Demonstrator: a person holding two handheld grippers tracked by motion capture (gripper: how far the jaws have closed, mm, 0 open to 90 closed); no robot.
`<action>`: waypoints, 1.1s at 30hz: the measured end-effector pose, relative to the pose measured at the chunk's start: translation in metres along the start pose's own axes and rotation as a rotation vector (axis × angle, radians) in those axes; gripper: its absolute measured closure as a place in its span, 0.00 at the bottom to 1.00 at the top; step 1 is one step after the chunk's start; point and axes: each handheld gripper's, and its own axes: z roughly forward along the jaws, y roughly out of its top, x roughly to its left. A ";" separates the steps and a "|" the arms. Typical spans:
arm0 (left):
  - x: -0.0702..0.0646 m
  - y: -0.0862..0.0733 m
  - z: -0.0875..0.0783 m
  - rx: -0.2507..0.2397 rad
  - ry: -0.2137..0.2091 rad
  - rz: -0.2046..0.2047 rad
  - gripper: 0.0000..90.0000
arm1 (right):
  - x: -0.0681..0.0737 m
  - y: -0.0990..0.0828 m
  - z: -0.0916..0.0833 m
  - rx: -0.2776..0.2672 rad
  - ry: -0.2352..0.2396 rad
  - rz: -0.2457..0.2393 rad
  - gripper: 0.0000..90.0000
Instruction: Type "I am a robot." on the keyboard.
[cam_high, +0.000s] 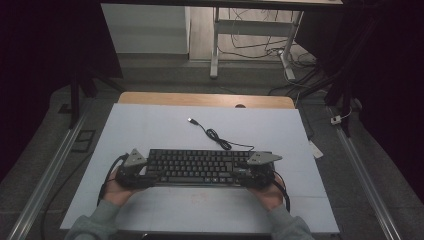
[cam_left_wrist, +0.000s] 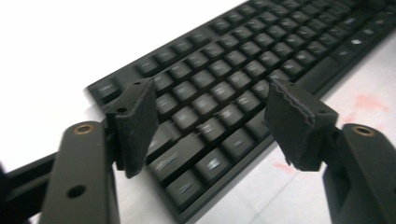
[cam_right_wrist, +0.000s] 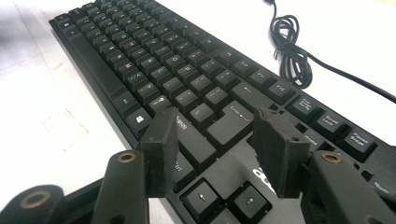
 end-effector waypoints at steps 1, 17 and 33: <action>-0.002 0.005 0.002 0.011 -0.003 0.015 0.36 | 0.000 0.000 0.000 0.001 -0.005 -0.002 0.56; -0.026 0.041 0.037 0.059 -0.103 0.083 0.53 | 0.000 0.002 0.001 0.003 -0.004 -0.008 0.56; -0.037 0.027 0.053 0.125 -0.162 0.121 0.99 | 0.001 0.000 0.006 0.031 -0.004 -0.015 0.56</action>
